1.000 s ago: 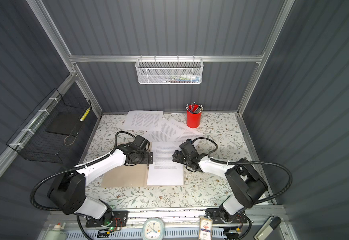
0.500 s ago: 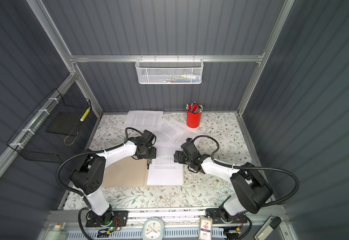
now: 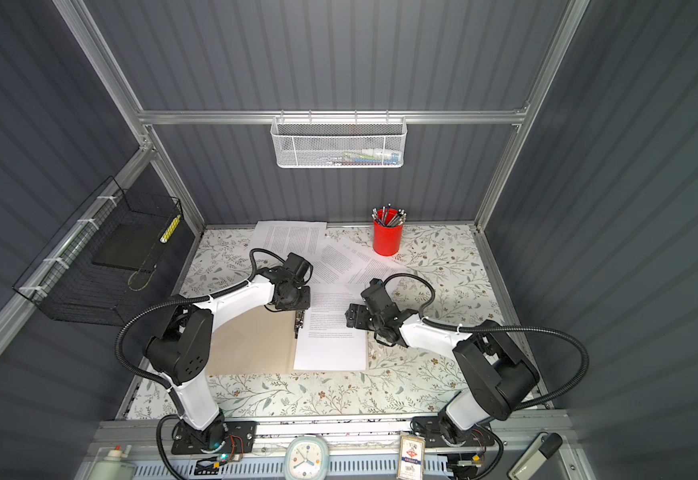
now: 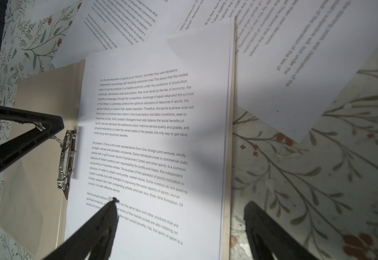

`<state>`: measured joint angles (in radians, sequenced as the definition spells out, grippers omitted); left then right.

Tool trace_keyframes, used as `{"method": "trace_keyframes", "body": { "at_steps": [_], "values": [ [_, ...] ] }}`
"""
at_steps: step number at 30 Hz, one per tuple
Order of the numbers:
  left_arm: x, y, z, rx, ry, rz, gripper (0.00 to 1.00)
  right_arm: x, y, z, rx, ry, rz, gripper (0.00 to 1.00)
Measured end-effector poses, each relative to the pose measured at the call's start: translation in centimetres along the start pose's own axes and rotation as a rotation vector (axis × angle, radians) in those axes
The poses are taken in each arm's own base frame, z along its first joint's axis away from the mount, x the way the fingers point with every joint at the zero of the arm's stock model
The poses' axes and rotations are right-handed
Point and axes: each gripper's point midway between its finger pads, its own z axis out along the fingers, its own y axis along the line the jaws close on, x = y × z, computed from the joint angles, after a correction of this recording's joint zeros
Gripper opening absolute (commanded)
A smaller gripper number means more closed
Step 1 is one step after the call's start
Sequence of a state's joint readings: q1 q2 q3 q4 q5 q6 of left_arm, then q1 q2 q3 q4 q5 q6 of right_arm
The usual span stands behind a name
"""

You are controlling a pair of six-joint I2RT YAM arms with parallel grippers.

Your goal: Put the files into the folder

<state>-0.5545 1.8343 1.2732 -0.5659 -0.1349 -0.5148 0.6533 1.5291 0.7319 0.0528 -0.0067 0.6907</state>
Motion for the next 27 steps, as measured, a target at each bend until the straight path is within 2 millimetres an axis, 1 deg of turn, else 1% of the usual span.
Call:
{"method": "trace_keyframes", "body": {
  "at_steps": [4, 7, 8, 9, 14, 21, 27],
  "values": [
    [0.3, 0.3, 0.4, -0.017, 0.014, -0.001, 0.29, 0.1, 0.2, 0.0, -0.011, 0.005, 0.001, 0.88],
    [0.4, 0.6, 0.4, -0.03, 0.022, -0.002, 0.25, 0.1, 0.2, 0.0, -0.013, 0.006, 0.002, 0.93],
    [0.4, 0.7, 0.5, -0.032, 0.024, -0.004, 0.23, 0.1, 0.2, 0.0, -0.013, 0.006, 0.001, 0.97],
    [0.3, 0.7, 0.5, -0.033, 0.026, -0.004, 0.21, 0.1, 0.2, 0.0, -0.013, 0.006, 0.0, 0.99],
    [0.6, 0.8, 1.0, -0.044, 0.043, -0.003, 0.13, -0.3, 0.5, -0.5, -0.021, -0.006, -0.023, 0.99],
    [0.7, 0.6, 1.0, -0.034, 0.051, -0.002, 0.06, -1.4, 1.0, -2.0, -0.032, -0.046, -0.073, 0.99],
    [1.0, 0.2, 1.0, -0.007, 0.067, 0.002, 0.04, -3.1, 0.5, -3.5, -0.022, -0.096, -0.087, 0.99]
  ]
}}
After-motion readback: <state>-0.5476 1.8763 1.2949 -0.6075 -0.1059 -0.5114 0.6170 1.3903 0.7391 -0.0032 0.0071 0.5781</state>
